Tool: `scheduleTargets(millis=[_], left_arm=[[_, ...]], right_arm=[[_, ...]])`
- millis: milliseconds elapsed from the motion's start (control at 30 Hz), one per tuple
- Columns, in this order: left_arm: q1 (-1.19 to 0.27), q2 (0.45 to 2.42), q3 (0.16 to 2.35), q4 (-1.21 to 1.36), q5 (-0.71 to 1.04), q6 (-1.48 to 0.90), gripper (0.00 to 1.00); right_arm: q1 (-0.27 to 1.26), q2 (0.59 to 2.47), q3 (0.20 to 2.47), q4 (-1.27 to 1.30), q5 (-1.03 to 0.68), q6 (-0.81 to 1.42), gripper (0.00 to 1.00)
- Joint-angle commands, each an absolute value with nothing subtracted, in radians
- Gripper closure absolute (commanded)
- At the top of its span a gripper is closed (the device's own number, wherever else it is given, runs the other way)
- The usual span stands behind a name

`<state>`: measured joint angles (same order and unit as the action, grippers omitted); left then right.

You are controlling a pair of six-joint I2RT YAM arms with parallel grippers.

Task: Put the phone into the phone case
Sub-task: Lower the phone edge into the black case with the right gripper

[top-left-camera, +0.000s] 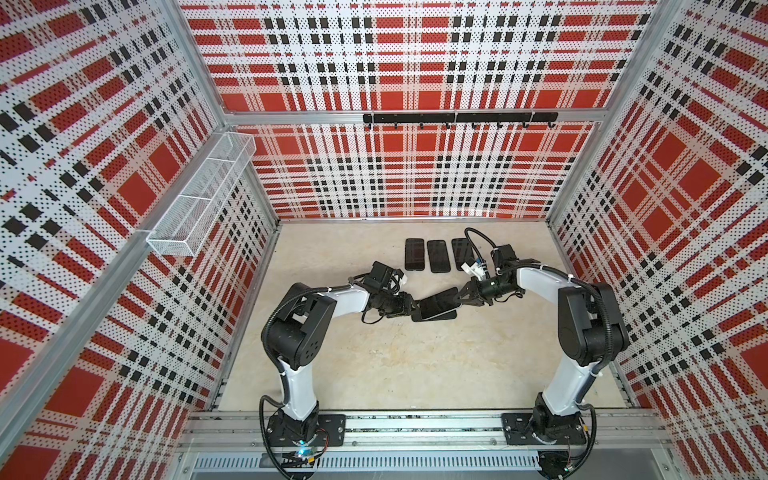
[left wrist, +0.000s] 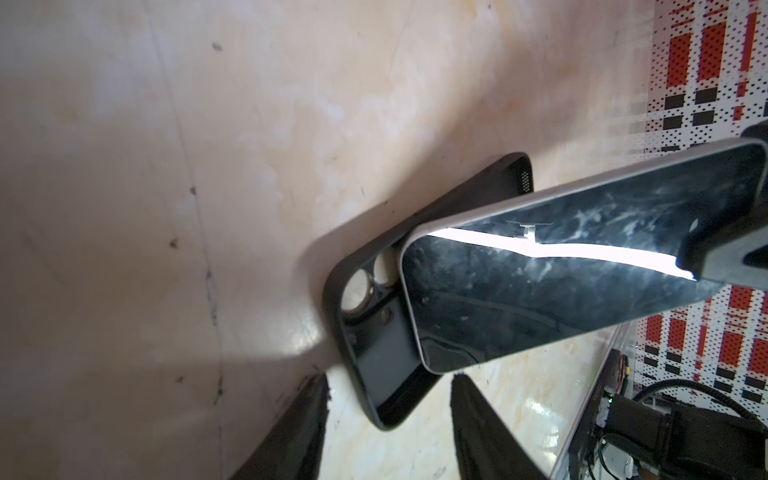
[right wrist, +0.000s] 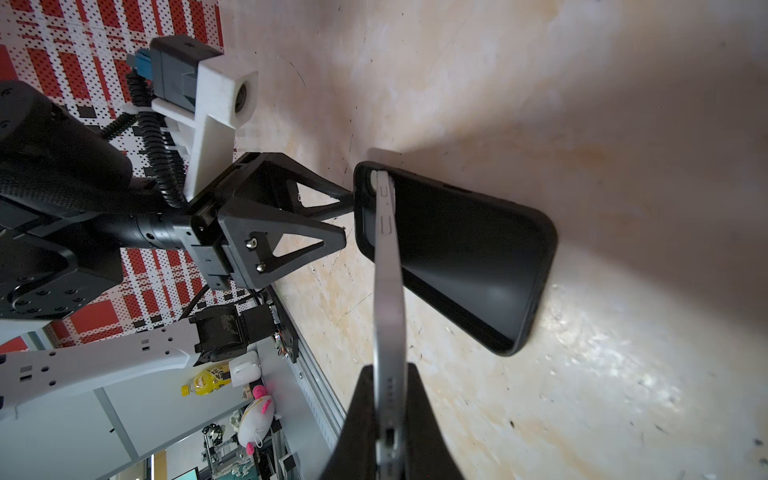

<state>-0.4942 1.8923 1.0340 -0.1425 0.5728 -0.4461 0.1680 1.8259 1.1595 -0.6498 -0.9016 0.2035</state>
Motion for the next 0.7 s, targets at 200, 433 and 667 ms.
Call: scheduleTargets(millis=[200, 433, 667], left_arm=[[-0.494, 1.909, 1.022, -0.118, 0.604, -0.46, 0.51], [-0.492, 1.912, 1.023, -0.114, 0.607, -0.463, 0.51], [-0.494, 1.913, 1.024, -0.114, 0.612, -0.46, 0.48]], right_arm=[[0.183, 1.855, 1.11, -0.599, -0.912, 0.204, 1.0], [0.208, 1.889, 1.097, -0.566, -0.92, 0.221, 1.0], [0.233, 1.926, 1.087, -0.521, -0.93, 0.246, 1.0]])
